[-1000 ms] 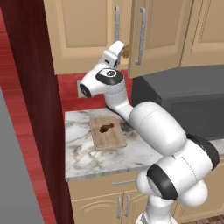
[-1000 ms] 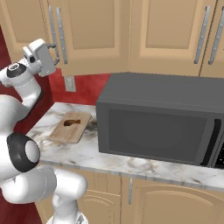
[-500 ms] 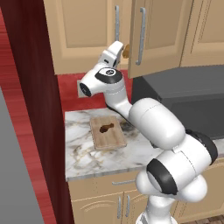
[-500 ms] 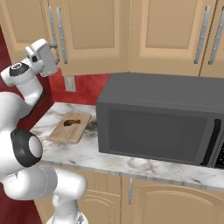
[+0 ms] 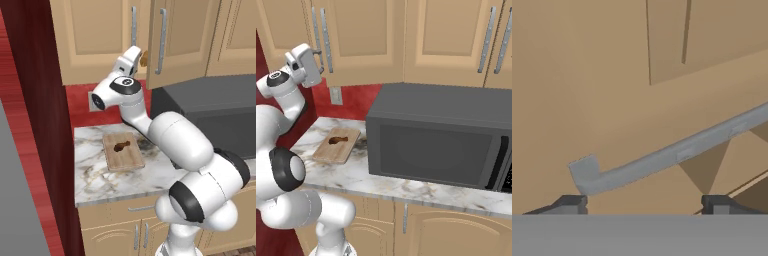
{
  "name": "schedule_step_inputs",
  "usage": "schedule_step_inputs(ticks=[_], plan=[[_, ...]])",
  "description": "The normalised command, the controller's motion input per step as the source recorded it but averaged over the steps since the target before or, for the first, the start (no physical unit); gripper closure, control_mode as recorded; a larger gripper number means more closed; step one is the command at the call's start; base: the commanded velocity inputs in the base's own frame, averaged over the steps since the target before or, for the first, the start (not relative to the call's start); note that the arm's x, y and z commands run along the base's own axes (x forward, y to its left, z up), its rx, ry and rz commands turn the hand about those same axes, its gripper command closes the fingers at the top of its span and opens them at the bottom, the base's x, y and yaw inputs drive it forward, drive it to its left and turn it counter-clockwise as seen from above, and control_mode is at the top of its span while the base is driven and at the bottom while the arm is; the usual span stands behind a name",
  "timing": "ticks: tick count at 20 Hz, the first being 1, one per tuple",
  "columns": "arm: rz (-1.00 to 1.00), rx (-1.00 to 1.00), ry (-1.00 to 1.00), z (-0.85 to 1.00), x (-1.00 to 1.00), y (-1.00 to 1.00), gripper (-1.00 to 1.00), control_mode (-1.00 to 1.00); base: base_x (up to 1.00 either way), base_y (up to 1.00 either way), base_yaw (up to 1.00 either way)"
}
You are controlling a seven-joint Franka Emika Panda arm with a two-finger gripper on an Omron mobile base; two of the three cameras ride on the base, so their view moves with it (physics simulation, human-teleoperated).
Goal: Open the cabinet, retrieve the rolling pin, and place it next to the meat on the cutting board to prepare for tenderizing.
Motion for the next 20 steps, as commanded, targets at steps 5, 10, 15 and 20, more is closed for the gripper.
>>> schedule_step_inputs(ticks=[5,10,15,20], plan=[[0.0,0.0,0.0,0.0,0.18,-0.24,-1.0,-1.0,0.0,0.0,0.0],[0.0,0.0,0.0,0.0,0.09,-0.28,-1.0,-1.0,0.0,0.0,0.0],[0.0,0.0,0.0,-0.02,0.0,-0.36,-1.0,-1.0,0.0,0.0,0.0],[0.0,0.02,0.0,-0.03,-0.01,-0.39,-1.0,-1.0,0.0,0.0,0.0]])
